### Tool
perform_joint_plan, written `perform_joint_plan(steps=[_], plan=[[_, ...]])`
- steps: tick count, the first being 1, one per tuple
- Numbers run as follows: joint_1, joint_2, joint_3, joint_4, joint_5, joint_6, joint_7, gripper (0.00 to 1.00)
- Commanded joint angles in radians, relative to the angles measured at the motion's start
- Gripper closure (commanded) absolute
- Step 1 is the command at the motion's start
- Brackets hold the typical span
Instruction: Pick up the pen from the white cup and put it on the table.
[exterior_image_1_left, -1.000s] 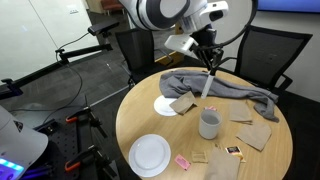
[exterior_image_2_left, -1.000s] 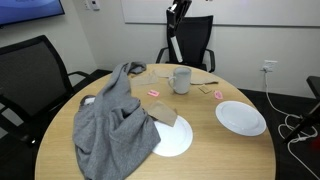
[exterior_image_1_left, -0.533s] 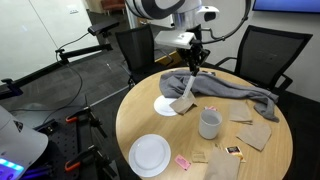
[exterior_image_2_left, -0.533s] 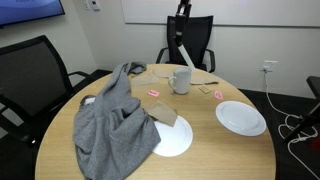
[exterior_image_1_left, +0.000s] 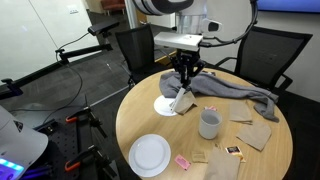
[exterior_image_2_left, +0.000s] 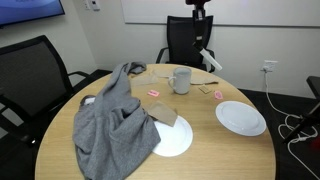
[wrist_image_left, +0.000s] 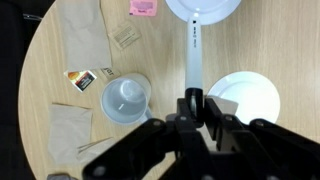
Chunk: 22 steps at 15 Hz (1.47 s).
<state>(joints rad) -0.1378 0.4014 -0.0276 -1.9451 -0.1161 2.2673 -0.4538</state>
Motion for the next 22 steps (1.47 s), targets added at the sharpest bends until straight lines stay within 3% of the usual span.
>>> perform_joint_plan(steps=[1,10,11,15,16,22], plan=[[-0.010,0.052,-0.010,0.067,-0.035,-0.090,-0.035,0.95],[-0.028,0.139,-0.030,0.092,-0.061,-0.044,-0.007,0.95],[-0.030,0.147,-0.030,0.095,-0.061,-0.044,-0.007,0.78],[-0.030,0.150,-0.027,0.095,-0.061,-0.044,-0.008,0.78],[-0.030,0.150,-0.027,0.095,-0.061,-0.044,-0.008,0.95],[-0.021,0.143,-0.010,0.041,-0.095,-0.004,-0.045,0.95]])
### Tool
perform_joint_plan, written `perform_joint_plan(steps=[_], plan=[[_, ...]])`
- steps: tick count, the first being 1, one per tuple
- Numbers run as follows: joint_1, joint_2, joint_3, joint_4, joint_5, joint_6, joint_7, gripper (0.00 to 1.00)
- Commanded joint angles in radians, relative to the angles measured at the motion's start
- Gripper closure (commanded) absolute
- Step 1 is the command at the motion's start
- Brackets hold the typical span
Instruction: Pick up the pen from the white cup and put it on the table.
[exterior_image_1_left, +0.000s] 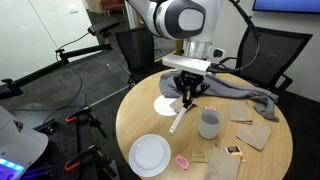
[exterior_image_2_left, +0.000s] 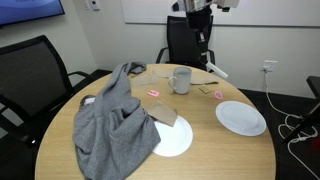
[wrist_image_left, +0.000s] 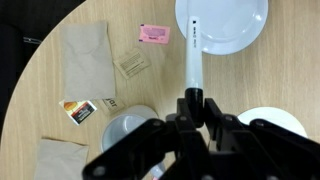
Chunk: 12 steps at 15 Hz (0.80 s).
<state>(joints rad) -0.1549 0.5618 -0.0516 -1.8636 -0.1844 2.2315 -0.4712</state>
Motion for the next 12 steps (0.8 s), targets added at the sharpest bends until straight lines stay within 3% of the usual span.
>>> perform_joint_plan(steps=[1,12], plan=[[-0.004,-0.020,0.018,-0.052,-0.031,0.035,-0.035,0.95],[0.020,0.022,0.035,-0.168,-0.134,0.215,-0.064,0.95]])
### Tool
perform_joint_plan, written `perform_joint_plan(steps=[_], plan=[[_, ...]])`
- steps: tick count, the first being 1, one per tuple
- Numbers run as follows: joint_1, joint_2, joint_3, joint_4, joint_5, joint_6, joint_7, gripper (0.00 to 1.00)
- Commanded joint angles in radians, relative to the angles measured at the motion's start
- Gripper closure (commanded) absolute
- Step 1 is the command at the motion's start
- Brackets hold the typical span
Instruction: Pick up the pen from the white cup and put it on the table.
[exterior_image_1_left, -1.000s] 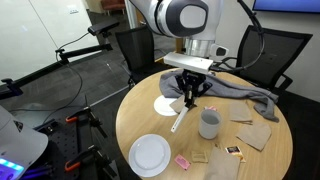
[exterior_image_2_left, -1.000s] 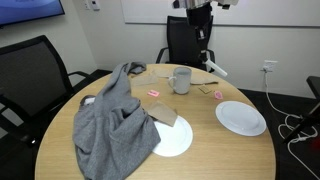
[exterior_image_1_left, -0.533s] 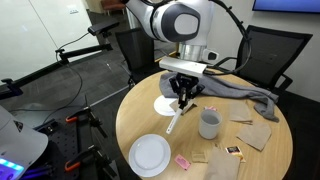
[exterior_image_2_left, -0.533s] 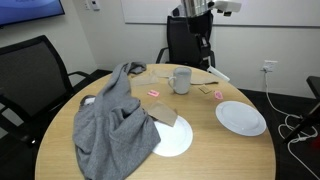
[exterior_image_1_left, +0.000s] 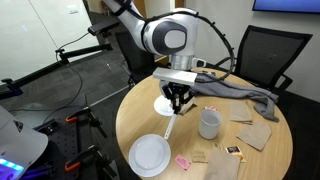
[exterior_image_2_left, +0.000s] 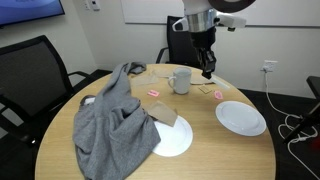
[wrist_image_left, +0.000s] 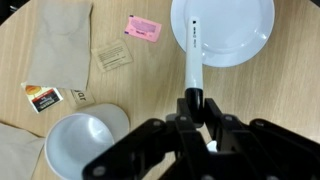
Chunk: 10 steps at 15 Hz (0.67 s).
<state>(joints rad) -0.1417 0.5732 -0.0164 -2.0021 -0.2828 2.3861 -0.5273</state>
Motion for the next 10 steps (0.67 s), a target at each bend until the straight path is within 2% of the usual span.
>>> perform_joint_plan(steps=[1,10], plan=[[0.010,0.025,-0.001,-0.030,-0.046,0.078,-0.007,0.95],[0.058,0.220,-0.006,0.128,-0.072,0.114,0.026,0.95]])
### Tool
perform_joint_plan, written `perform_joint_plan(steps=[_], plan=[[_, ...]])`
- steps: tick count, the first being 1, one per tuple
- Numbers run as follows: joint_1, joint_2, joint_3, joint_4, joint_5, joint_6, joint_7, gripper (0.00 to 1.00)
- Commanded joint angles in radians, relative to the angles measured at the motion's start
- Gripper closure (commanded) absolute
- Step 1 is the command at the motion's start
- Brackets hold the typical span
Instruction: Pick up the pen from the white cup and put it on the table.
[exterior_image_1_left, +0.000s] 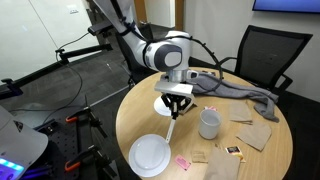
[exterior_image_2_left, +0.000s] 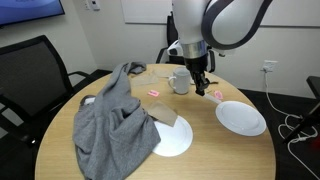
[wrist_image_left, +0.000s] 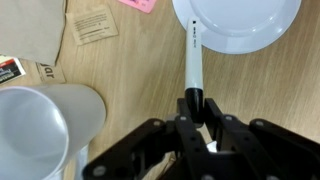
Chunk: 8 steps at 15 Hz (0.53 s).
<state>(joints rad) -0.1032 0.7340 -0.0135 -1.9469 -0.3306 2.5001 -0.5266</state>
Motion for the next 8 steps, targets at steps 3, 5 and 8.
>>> perform_joint_plan(steps=[3,5,8], plan=[[0.037,0.106,-0.013,0.128,-0.027,-0.006,0.036,0.95],[0.045,0.133,-0.014,0.161,-0.027,-0.011,0.038,0.95],[0.056,0.165,-0.018,0.197,-0.030,-0.013,0.039,0.53]])
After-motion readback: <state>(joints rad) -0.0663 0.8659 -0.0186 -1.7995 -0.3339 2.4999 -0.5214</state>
